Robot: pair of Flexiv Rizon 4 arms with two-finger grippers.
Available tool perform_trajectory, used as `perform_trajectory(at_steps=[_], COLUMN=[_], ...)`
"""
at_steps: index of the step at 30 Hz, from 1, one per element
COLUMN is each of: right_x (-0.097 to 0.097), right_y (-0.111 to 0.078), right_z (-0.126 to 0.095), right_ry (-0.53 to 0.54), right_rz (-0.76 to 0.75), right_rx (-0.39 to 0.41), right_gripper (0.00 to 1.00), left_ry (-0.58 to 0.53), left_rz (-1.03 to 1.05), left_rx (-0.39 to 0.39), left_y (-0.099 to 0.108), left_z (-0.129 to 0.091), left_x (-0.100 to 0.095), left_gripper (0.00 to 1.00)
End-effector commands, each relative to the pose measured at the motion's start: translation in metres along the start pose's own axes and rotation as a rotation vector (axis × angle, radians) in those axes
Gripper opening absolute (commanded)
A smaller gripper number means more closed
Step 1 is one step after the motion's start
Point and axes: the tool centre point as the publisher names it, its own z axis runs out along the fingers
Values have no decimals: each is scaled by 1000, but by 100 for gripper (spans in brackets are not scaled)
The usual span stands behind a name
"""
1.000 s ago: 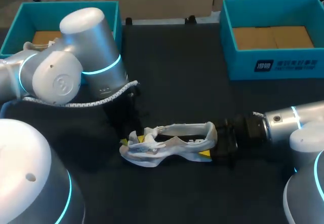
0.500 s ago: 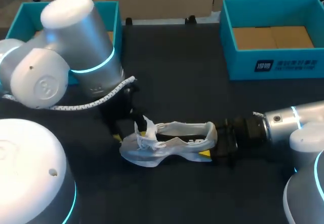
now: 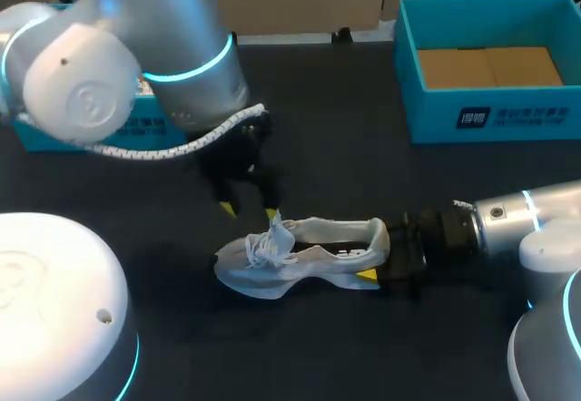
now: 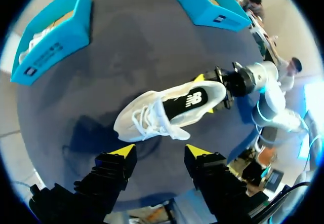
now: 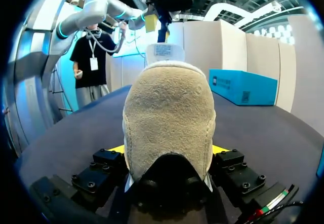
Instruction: Take the shoe out of the shoebox, open the shoe tongue, remove and reinsert the insole, then place the shoe into the shoebox
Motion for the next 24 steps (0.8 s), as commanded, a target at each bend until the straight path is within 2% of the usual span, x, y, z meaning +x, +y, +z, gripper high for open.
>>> perform_trajectory(at_steps=[1, 2, 4, 5, 13, 15, 19, 24], right_x=[0, 0, 0, 0, 0, 0, 0, 0], right_y=[-1, -1, -1, -1, -1, -1, -1, -1], right_z=[2, 2, 2, 2, 2, 2, 2, 2], right_ry=[-1, -1, -1, -1, -1, -1, -1, -1], right_rz=[-1, -1, -1, -1, -1, -1, -1, -1], right_rx=[2, 2, 2, 2, 2, 2, 2, 2], right_gripper=[0, 0, 0, 0, 0, 0, 0, 0], left_ry=[-80, -91, -100, -110, -164, -194, -222, -222], left_rz=[97, 149, 175, 230, 500, 595, 807, 807], left_rx=[-55, -58, -56, -54, -41, -17, -25, -25], left_y=[-10, -10, -11, -11, -20, -20, -24, -24], left_z=[-9, -12, -16, -19, -34, -38, -48, -48], left_x=[17, 21, 26, 29, 45, 50, 58, 58], left_gripper=[48, 38, 27, 0, 0, 0, 0, 0])
